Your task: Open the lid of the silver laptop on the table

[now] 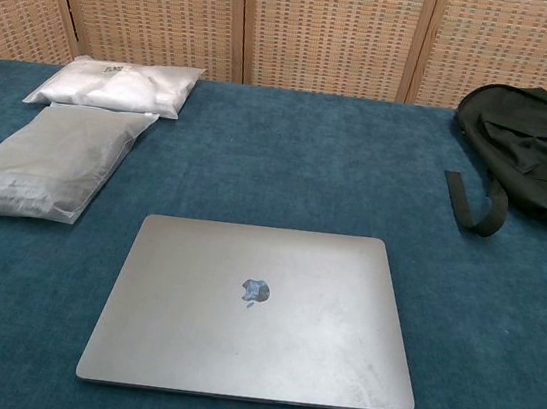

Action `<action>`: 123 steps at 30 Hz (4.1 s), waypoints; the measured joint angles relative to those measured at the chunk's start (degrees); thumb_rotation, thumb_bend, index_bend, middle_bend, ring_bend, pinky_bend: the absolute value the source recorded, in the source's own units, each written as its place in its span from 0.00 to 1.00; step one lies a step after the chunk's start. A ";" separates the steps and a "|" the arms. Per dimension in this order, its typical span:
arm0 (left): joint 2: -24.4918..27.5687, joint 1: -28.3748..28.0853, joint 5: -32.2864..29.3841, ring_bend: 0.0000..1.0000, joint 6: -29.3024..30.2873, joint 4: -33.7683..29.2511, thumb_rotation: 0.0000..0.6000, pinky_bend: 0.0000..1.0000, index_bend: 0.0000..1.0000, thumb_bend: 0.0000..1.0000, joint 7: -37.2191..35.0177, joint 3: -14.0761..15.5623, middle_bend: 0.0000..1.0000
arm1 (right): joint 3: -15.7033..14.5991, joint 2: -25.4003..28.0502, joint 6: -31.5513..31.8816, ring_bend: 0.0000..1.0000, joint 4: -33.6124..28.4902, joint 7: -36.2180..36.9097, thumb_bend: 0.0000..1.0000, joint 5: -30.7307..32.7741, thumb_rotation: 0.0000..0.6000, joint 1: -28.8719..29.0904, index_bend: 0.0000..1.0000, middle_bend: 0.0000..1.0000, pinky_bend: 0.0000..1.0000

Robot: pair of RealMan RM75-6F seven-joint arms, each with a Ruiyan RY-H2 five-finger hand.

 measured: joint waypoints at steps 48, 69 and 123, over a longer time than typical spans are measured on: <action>-36.27 -25.51 -0.67 0.00 -32.39 15.81 1.00 0.00 0.00 0.00 15.67 -6.04 0.00 | -0.81 0.99 -1.38 0.00 -0.07 3.98 0.00 -0.85 1.00 0.66 0.06 0.00 0.00; -37.87 -26.40 -5.14 0.00 -30.94 16.71 1.00 0.00 0.00 0.10 17.82 -5.18 0.00 | -0.84 1.21 -1.83 0.00 -0.11 4.78 0.00 -0.53 1.00 0.87 0.06 0.00 0.00; -44.22 -26.88 -20.49 0.00 -20.99 17.38 1.00 0.00 0.00 0.46 33.56 -18.78 0.00 | -3.52 -2.59 -19.44 0.00 7.84 9.92 0.58 -12.34 1.00 15.17 0.19 0.07 0.08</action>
